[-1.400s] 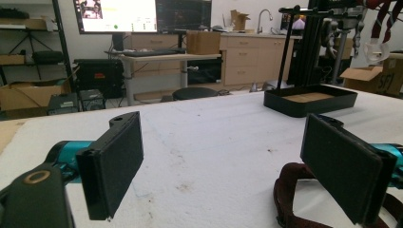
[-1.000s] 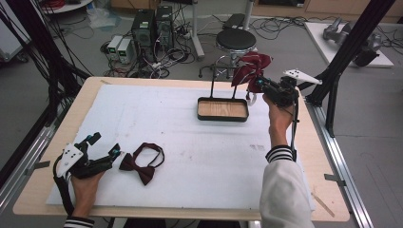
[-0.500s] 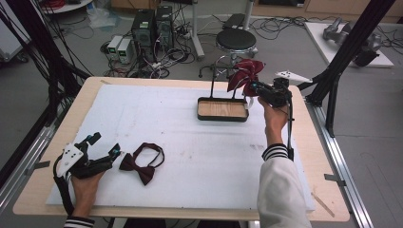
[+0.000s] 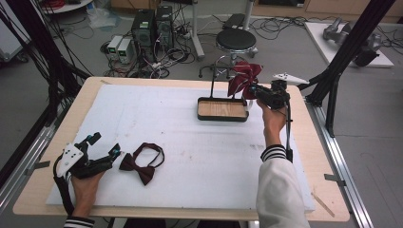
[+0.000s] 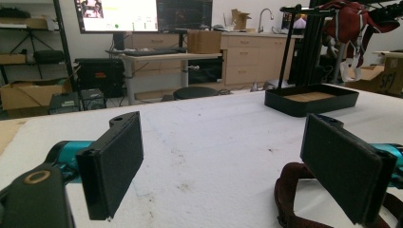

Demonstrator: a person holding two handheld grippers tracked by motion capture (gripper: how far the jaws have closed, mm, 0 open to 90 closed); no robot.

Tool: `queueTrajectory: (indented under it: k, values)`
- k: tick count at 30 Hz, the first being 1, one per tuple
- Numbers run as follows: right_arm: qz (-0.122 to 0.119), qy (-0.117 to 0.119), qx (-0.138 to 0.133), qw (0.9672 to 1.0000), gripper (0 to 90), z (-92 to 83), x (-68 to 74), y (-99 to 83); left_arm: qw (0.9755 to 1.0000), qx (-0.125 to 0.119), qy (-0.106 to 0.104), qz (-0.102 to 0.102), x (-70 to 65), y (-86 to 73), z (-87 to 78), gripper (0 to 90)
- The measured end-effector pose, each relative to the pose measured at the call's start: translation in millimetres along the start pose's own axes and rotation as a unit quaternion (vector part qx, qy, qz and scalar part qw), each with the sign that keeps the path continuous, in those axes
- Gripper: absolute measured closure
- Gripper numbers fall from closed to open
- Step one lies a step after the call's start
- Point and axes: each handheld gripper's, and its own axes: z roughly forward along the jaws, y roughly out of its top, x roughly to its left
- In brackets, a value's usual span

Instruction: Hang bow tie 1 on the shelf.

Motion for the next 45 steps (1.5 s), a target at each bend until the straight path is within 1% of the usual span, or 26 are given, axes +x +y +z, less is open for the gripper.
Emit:
queueTrajectory:
  k: [6,10,12,15,18,20,21,23,25,26,27,29,30,34,38,40,45]
  values:
    - [-0.003,-0.010,-0.006,0.9999,84.6,1.3,-1.0,-0.2,1.0000,0.000,0.000,0.000,0.0,0.0,0.0,14.7]
    - [-0.010,-0.010,-0.023,0.9996,84.6,-2.1,3.3,2.7,1.0000,0.000,0.000,0.000,0.2,0.0,0.0,14.7]
    - [-0.012,-0.008,-0.034,0.9993,84.6,-4.0,2.9,4.0,1.0000,0.000,0.000,0.000,0.2,0.0,0.0,14.7]
    - [-0.004,-0.010,-0.047,0.9988,84.6,-7.5,0.3,5.3,1.0000,0.000,0.000,0.000,0.0,0.0,0.0,14.7]
    - [-0.002,-0.010,-0.051,0.9986,84.6,-9.6,-2.4,6.0,1.0000,0.001,0.001,0.001,0.1,0.0,0.0,14.7]
    - [0.002,-0.004,-0.058,0.9983,84.6,-10.4,-3.9,6.3,1.0000,0.001,0.001,0.001,0.0,0.1,0.1,14.7]
    - [0.008,-0.002,-0.060,0.9982,84.5,-10.9,-3.5,6.5,1.0000,0.002,0.001,0.001,-0.1,0.1,0.1,14.7]
    - [0.005,-0.001,-0.063,0.9980,84.6,-11.0,-3.0,7.1,1.0000,0.002,0.001,0.001,-0.2,0.1,0.2,14.7]
    - [0.003,-0.001,-0.058,0.9983,84.6,-10.7,-1.7,8.0,1.0000,0.002,0.001,0.001,-0.2,0.1,0.2,14.7]
    - [0.004,0.001,-0.059,0.9983,84.6,-10.3,-1.3,8.6,1.0000,0.002,0.001,0.001,-0.2,0.1,0.2,14.7]
    - [0.000,0.000,-0.062,0.9981,84.6,-9.5,-1.8,9.0,1.0000,0.002,0.001,0.001,-0.2,0.1,0.3,14.8]
    - [0.005,0.001,-0.058,0.9983,84.5,-8.7,-0.7,9.1,1.0000,0.003,0.002,0.001,-0.3,0.2,0.2,14.8]
    - [-0.003,0.000,-0.057,0.9983,84.6,-7.6,-1.6,8.8,1.0000,0.002,0.002,0.001,-0.2,0.1,0.2,14.7]
    - [0.002,-0.003,-0.048,0.9989,84.6,-4.4,-2.5,7.1,1.0000,0.002,0.002,0.001,-0.2,0.1,0.2,14.8]
    - [-0.001,-0.003,-0.044,0.9990,84.6,-0.8,-2.0,5.9,1.0000,0.002,0.002,0.001,-0.2,0.1,0.2,14.7]
    - [-0.004,-0.005,-0.038,0.9993,84.6,1.0,-1.5,5.1,1.0000,0.002,0.002,0.001,-0.3,0.1,0.3,14.8]
    - [0.000,-0.004,-0.028,0.9996,84.6,5.0,-2.6,3.0,1.0000,0.002,0.002,0.000,-0.3,0.1,0.3,14.8]
